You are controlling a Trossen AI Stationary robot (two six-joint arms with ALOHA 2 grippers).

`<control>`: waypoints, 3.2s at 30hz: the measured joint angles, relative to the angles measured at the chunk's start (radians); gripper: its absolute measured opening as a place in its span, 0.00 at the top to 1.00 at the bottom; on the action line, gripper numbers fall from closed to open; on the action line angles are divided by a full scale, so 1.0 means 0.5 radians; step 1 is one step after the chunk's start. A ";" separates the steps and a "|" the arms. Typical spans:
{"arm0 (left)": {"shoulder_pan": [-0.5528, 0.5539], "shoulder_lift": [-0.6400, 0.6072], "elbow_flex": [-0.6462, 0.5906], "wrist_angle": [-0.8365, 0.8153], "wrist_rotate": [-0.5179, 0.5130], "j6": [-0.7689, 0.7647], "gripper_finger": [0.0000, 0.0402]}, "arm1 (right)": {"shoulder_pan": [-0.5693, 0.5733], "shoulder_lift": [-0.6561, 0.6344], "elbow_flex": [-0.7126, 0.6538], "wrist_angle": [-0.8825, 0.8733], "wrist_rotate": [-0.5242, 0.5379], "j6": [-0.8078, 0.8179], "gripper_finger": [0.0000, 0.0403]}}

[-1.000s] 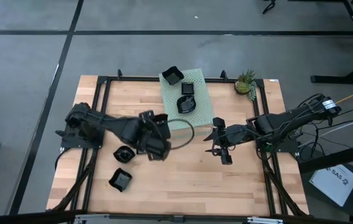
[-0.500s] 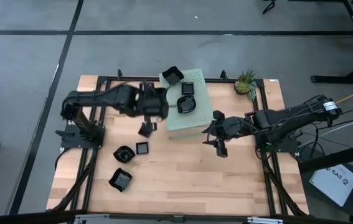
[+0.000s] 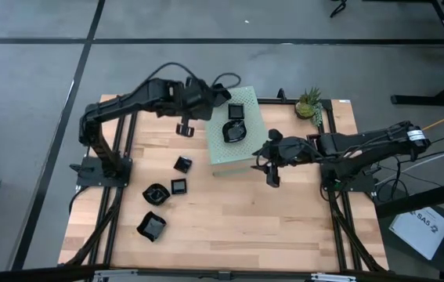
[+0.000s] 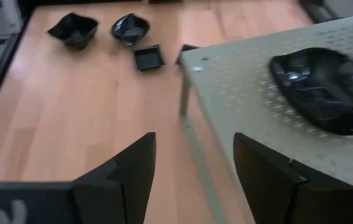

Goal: Pick & Place Mini shaped plates
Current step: Stack the black distorted square plate on top of the black distorted square plates on the shelf

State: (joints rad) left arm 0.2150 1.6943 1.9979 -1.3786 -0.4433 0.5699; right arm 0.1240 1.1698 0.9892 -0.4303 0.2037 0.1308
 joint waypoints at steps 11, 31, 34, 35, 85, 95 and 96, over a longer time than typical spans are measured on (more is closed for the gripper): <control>0.299 0.034 0.000 0.206 0.255 0.832 0.99 | -0.074 0.000 0.000 0.049 0.233 0.035 0.47; 0.495 0.459 0.000 0.417 0.351 1.387 0.99 | -0.101 0.000 0.000 0.074 0.289 0.309 0.47; 0.522 0.475 0.000 0.465 0.349 1.386 0.99 | -0.101 0.000 0.000 0.074 0.289 0.313 0.47; 0.533 0.475 0.000 0.467 0.350 1.386 0.99 | -0.101 0.000 0.000 0.074 0.289 0.313 0.47; 0.481 0.318 0.008 0.448 0.571 0.648 0.78 | -0.100 -0.001 0.000 0.074 0.410 0.139 0.47; 0.210 0.216 0.008 0.238 0.584 -0.102 0.79 | -0.100 0.000 0.000 0.074 0.347 -0.020 0.47; 0.173 0.216 0.008 0.200 0.584 -0.176 0.79 | -0.100 0.000 0.000 0.074 0.322 -0.035 0.47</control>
State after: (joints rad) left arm 0.3016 1.8023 2.0018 -1.2788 -0.1514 0.4817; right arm 0.0742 1.1698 0.9894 -0.3935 0.3647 0.1134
